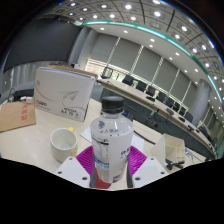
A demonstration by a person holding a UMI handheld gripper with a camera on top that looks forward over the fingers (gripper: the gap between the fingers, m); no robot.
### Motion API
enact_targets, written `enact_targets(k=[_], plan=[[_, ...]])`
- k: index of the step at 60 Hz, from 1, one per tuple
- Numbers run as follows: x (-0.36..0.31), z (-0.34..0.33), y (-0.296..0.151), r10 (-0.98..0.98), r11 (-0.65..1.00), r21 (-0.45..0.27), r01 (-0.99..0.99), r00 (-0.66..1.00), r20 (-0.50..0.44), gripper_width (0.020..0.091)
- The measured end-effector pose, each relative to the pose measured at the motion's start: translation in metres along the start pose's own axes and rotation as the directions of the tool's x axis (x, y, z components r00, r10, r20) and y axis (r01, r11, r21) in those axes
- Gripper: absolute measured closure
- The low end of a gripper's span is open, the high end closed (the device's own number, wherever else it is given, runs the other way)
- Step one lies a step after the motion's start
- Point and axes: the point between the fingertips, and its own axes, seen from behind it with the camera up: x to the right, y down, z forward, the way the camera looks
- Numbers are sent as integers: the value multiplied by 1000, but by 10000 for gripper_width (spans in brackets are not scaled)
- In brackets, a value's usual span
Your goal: Pour water
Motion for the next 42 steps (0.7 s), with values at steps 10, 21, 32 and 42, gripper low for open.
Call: enact_targets(k=[10, 21, 32, 42], plan=[[-6, 13, 28, 213, 977, 17, -215, 974, 80, 681], [-12, 26, 55, 308, 950, 9, -311, 946, 99, 667], [-10, 23, 59, 347, 934, 47, -354, 931, 112, 557], [-16, 14, 88, 411, 910, -103, -402, 907, 94, 259]])
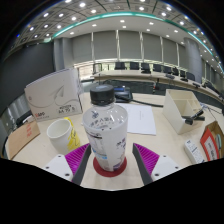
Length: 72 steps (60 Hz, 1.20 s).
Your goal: Pour water
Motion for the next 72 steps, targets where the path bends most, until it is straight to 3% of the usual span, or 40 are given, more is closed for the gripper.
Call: enact_targets(k=[19, 44, 72], plan=[[-6, -119, -12, 46, 996, -64, -57, 985, -165, 242], [-111, -327, 22, 54, 986, -139, -97, 956, -287, 240], [-174, -378, 53, 25, 987, -145, -68, 959, -282, 240]])
